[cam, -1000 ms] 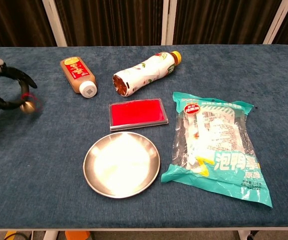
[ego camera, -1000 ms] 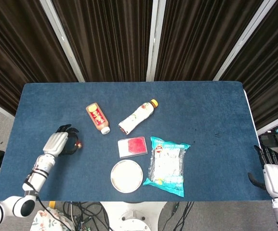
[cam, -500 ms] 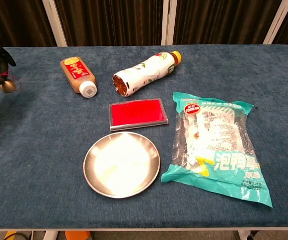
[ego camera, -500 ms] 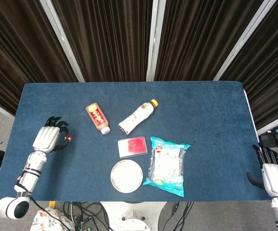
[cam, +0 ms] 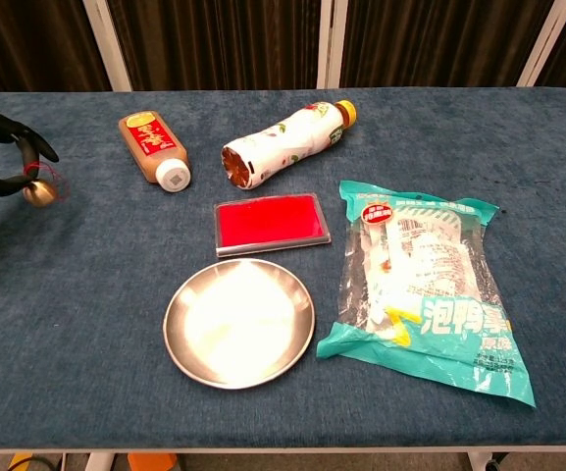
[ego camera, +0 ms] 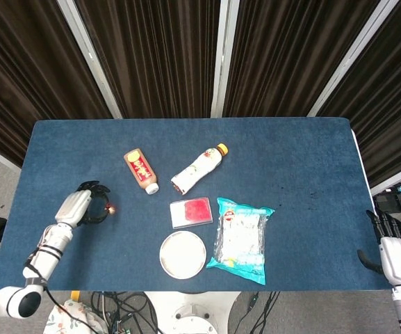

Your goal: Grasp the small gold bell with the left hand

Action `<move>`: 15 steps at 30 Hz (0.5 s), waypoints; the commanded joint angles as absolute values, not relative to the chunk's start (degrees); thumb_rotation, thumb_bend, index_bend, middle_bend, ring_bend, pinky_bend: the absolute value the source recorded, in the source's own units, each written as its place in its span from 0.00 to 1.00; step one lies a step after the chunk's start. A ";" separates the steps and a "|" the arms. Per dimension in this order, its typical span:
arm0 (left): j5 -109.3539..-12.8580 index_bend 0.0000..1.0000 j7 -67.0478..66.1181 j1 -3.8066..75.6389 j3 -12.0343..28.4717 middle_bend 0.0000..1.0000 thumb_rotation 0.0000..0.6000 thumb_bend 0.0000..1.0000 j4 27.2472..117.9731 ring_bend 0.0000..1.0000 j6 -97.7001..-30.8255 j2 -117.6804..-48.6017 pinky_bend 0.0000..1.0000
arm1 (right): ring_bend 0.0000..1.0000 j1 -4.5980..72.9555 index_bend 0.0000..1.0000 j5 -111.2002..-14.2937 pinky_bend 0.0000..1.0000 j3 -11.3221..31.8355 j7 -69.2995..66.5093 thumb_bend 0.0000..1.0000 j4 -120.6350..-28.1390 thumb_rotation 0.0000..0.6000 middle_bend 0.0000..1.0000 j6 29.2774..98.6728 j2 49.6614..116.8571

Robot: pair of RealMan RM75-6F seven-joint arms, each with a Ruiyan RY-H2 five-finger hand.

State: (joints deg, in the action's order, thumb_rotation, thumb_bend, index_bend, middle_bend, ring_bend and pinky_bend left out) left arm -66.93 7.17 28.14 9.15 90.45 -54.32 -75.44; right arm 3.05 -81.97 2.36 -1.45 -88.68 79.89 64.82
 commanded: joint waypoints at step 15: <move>-63.06 0.63 -7.65 27.04 11.18 0.23 1.00 0.51 90.89 0.08 -64.48 -80.01 0.00 | 0.00 3.00 0.00 -82.10 0.07 2.31 -1.88 0.22 -88.38 1.00 0.00 79.94 64.89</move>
State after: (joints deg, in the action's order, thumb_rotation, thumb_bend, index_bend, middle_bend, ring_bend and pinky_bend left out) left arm -65.63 -15.75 27.28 10.13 89.07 -66.85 -80.79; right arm 2.99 -82.09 2.31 -1.88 -88.37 79.92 64.90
